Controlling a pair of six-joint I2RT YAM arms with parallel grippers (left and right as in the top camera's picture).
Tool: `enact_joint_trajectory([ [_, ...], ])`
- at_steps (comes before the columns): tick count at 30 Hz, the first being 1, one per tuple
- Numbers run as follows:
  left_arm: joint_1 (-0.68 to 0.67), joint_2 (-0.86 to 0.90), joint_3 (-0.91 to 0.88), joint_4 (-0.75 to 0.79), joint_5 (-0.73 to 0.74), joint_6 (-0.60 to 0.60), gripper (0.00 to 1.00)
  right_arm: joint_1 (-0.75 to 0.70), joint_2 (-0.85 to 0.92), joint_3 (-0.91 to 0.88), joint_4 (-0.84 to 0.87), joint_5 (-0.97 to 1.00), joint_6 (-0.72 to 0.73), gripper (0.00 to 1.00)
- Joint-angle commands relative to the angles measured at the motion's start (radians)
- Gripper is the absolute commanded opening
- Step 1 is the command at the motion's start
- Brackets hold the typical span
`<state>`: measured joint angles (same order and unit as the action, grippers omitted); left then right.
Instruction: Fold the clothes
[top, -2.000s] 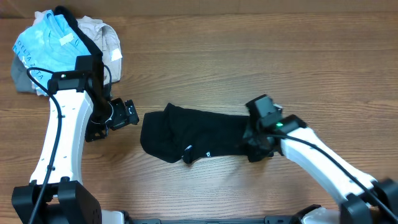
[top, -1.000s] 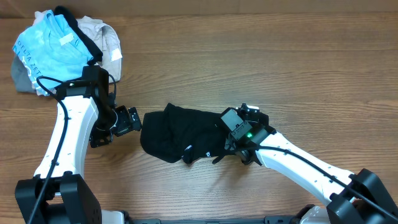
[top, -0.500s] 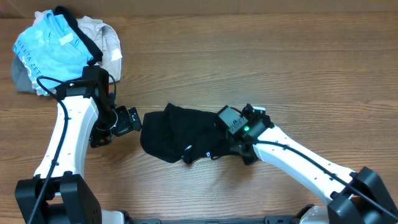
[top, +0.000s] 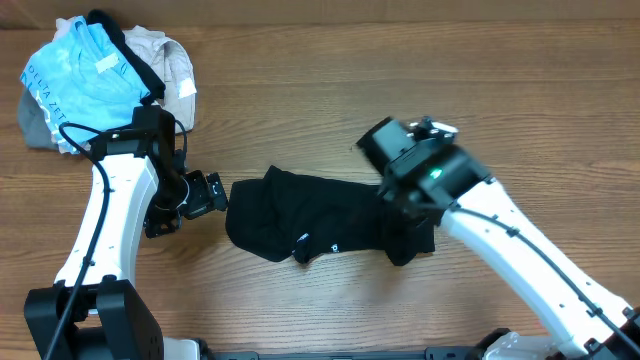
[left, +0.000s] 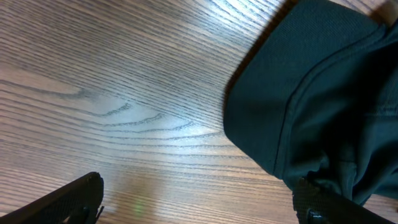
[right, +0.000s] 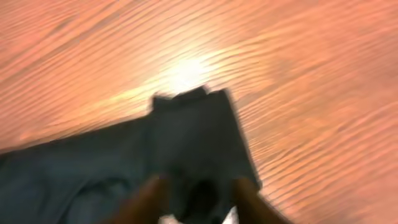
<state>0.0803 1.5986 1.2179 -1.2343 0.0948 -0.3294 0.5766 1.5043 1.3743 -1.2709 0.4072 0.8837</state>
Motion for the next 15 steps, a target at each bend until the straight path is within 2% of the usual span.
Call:
enact_joint_trajectory([
  [1, -0.002, -0.015, -0.005, -0.007, 0.010, 0.016, 1.00, -0.105, -0.010, -0.044, 0.006, 0.010, 0.007, 0.13],
  [2, -0.002, -0.015, -0.005, -0.008, 0.010, 0.016, 1.00, -0.135, -0.007, -0.062, 0.015, -0.001, 0.005, 0.05],
  [3, -0.002, -0.015, -0.005, -0.008, 0.010, 0.016, 1.00, -0.165, -0.006, -0.087, 0.041, -0.024, -0.017, 0.04],
  [6, -0.002, -0.015, -0.005, -0.006, 0.011, 0.016, 1.00, -0.209, -0.003, -0.182, 0.236, -0.209, -0.255, 0.04],
  [7, -0.002, -0.015, -0.005, -0.006, 0.011, 0.016, 1.00, -0.212, -0.001, -0.214, 0.296, -0.263, -0.296, 0.04],
  [11, -0.002, -0.015, -0.005, -0.014, 0.011, 0.016, 1.00, -0.212, 0.033, -0.310, 0.441, -0.309, -0.221, 0.04],
  [15, -0.002, -0.015, -0.005, -0.018, 0.011, 0.016, 1.00, -0.212, 0.101, -0.334, 0.505, -0.393, -0.217, 0.04],
])
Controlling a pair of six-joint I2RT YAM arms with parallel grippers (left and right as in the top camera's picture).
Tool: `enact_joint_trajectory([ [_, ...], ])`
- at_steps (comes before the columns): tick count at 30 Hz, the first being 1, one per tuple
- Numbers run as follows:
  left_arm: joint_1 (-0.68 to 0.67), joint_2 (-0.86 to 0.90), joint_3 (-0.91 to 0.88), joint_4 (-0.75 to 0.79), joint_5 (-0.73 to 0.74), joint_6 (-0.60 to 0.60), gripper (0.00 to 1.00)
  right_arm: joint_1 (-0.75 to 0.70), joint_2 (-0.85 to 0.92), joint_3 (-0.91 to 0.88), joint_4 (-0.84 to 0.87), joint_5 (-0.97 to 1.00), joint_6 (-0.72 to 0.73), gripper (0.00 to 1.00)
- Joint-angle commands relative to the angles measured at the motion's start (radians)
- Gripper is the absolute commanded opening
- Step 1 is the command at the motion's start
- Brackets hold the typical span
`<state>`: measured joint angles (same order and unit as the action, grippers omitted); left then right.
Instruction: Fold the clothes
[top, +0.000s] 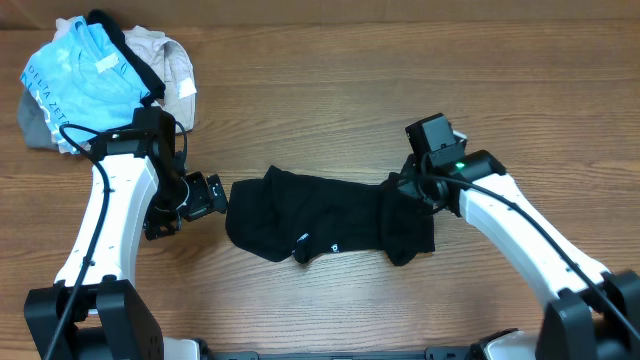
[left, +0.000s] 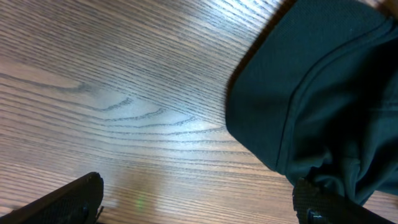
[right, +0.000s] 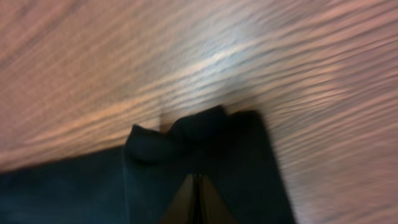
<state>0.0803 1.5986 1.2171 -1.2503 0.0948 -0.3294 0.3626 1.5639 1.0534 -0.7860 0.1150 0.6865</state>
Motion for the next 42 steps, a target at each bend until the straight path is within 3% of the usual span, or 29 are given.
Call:
enact_joint_trajectory([
  [1, -0.002, -0.015, -0.004, -0.002, 0.011, 0.016, 1.00, 0.002, 0.061, -0.013, 0.026, -0.118, -0.020, 0.04],
  [8, -0.002, -0.015, -0.004, 0.003, 0.011, 0.016, 1.00, 0.034, 0.196, -0.013, 0.090, -0.200, -0.033, 0.04],
  [14, -0.002, -0.015, -0.004, 0.007, 0.011, 0.015, 1.00, 0.078, 0.185, 0.027, 0.097, -0.237, -0.055, 0.04],
  [24, -0.002, -0.015, -0.004, 0.006, 0.010, 0.016, 1.00, 0.055, 0.031, 0.268, -0.329, -0.132, -0.050, 0.04],
  [27, -0.002, -0.015, -0.004, 0.006, 0.010, 0.016, 1.00, 0.054, -0.021, 0.277, -0.436, -0.132, -0.051, 0.14],
  [31, -0.002, -0.015, -0.004, 0.006, 0.011, 0.016, 1.00, 0.060, -0.021, 0.260, -0.526, -0.147, -0.056, 0.13],
  [34, -0.002, -0.015, -0.004, 0.004, 0.011, 0.016, 1.00, 0.072, -0.016, 0.191, -0.481, -0.154, -0.063, 0.14],
  [42, -0.002, -0.015, -0.004, -0.002, 0.010, 0.016, 1.00, 0.074, 0.014, -0.022, -0.164, -0.277, -0.062, 0.17],
])
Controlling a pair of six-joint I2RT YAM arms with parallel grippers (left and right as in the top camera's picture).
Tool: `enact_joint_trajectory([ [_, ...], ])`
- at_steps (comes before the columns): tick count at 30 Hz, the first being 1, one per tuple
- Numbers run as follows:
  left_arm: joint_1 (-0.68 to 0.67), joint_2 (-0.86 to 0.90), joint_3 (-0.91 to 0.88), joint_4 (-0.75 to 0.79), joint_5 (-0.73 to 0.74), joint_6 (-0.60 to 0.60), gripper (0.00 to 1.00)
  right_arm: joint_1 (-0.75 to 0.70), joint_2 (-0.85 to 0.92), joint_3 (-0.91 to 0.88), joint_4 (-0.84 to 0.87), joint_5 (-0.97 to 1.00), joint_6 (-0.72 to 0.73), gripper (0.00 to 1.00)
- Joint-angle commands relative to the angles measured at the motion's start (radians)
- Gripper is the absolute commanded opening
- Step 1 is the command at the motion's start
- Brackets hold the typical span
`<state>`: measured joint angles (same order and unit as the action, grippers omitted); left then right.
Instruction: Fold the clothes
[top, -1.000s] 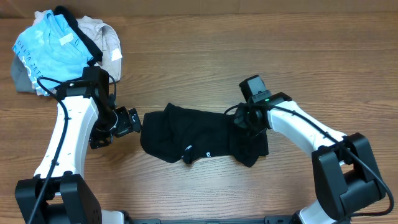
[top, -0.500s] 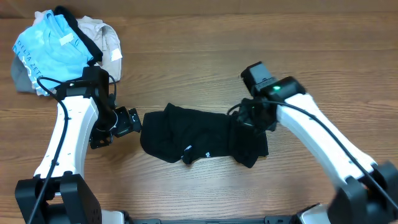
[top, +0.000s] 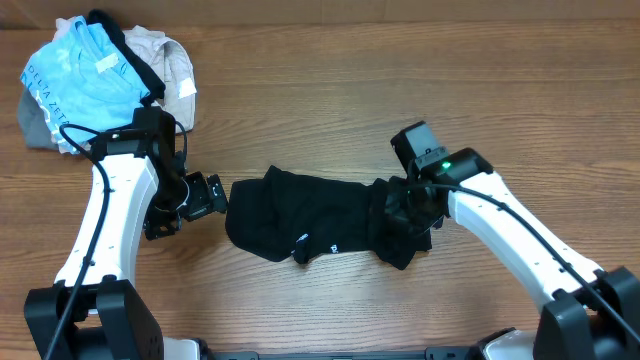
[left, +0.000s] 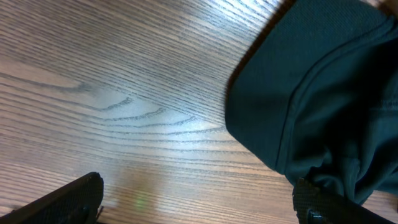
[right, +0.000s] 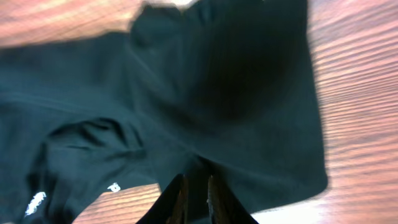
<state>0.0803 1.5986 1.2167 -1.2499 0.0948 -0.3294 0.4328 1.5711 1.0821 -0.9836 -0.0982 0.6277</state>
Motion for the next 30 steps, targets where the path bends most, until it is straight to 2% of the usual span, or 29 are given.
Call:
enact_joint_trajectory([
  [1, -0.002, -0.015, -0.004, -0.002, 0.010, 0.016, 1.00, 0.004, 0.010, -0.066, 0.050, -0.066, -0.002, 0.17],
  [11, -0.002, -0.015, -0.004, 0.006, 0.010, 0.016, 1.00, 0.005, 0.029, -0.164, 0.089, -0.282, -0.009, 0.10],
  [17, -0.002, -0.015, -0.004, 0.005, 0.010, 0.016, 1.00, 0.006, 0.029, -0.167, 0.092, -0.296, -0.007, 0.22],
  [24, -0.002, -0.015, -0.004, 0.009, 0.010, 0.016, 1.00, 0.010, 0.031, -0.237, 0.135, -0.300, -0.004, 0.28],
  [25, -0.002, -0.015, -0.004, 0.010, 0.010, 0.016, 1.00, 0.010, 0.031, -0.249, 0.151, -0.299, -0.007, 0.27],
  [30, -0.002, -0.015, -0.004, 0.009, 0.011, 0.016, 1.00, 0.010, 0.030, -0.253, 0.165, -0.331, -0.006, 0.04],
])
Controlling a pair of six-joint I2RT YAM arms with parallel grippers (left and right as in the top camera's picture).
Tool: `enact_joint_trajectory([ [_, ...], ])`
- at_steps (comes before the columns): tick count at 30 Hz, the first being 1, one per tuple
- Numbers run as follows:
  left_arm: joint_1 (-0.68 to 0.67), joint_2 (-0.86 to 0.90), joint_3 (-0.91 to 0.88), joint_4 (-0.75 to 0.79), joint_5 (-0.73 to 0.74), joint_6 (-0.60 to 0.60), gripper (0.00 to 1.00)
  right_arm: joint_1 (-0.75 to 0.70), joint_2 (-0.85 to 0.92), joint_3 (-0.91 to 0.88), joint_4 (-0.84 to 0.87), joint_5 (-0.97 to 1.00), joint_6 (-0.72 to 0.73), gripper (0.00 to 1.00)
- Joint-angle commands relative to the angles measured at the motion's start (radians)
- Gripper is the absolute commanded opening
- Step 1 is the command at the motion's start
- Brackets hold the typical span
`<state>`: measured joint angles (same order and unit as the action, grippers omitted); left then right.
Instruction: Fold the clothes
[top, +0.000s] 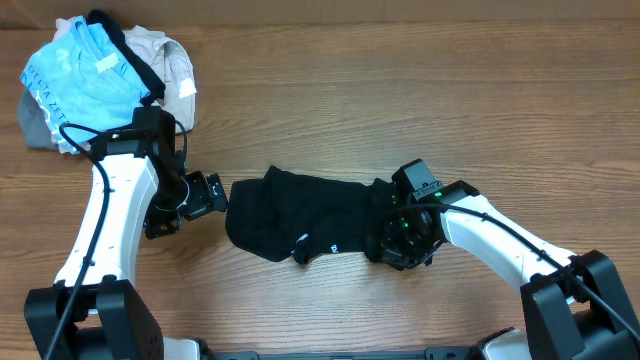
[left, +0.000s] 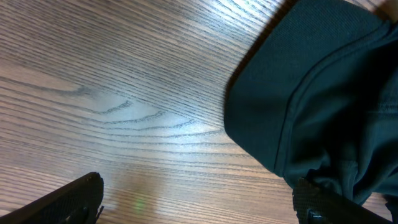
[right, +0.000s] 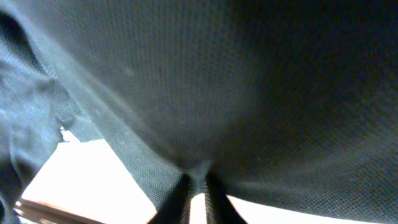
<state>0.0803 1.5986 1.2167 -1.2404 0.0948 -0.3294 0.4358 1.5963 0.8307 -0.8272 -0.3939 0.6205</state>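
Note:
A black garment (top: 310, 215) lies crumpled across the middle of the wooden table. My right gripper (top: 405, 240) is down at the garment's right end and shut on a pinch of the black cloth (right: 205, 93), which fills the right wrist view; the gripper (right: 197, 186) shows at the bottom. My left gripper (top: 205, 195) is open just left of the garment's left edge; in the left wrist view the gripper (left: 199, 199) stands over bare wood, with the cloth (left: 323, 99) at the right by one fingertip (left: 323, 202).
A heap of other clothes (top: 100, 75), light blue, beige and grey with a black strap, lies at the back left corner. The wooden table (top: 350, 110) runs bare behind the garment and to its right.
My right gripper has moved down and toward the near edge at the garment's right end, which is now bunched up under it. The cloth is much closer to the right wrist camera. The left arm has not moved.
My right gripper hung above the garment's right end, open as far as the blur shows. Then it was lower at the right edge, fingers together. Later it held a pinch of cloth there, and now it sits low over the bunched right end. My left gripper stayed open throughout.

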Motion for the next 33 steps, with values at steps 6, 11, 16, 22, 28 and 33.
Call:
enact_joint_trajectory([
  [6, -0.002, -0.015, -0.004, 0.001, 0.010, 0.016, 1.00, 0.007, -0.049, 0.099, -0.077, -0.047, 0.000, 0.04],
  [11, -0.002, -0.015, -0.004, -0.002, 0.014, 0.025, 1.00, 0.006, -0.152, 0.256, -0.183, 0.015, 0.000, 0.38],
  [16, -0.002, -0.015, -0.004, 0.019, 0.154, 0.145, 1.00, 0.000, -0.216, 0.348, -0.166, 0.095, 0.041, 1.00],
  [22, -0.002, -0.014, -0.004, 0.020, 0.166, 0.165, 1.00, -0.055, -0.211, 0.348, -0.042, 0.217, 0.090, 1.00],
  [28, -0.002, 0.029, -0.004, 0.040, 0.086, 0.173, 1.00, -0.144, -0.209, 0.348, -0.097, 0.217, 0.041, 1.00],
  [33, -0.001, 0.127, -0.004, 0.061, 0.082, 0.168, 1.00, -0.170, -0.209, 0.348, -0.124, 0.218, 0.023, 1.00],
])
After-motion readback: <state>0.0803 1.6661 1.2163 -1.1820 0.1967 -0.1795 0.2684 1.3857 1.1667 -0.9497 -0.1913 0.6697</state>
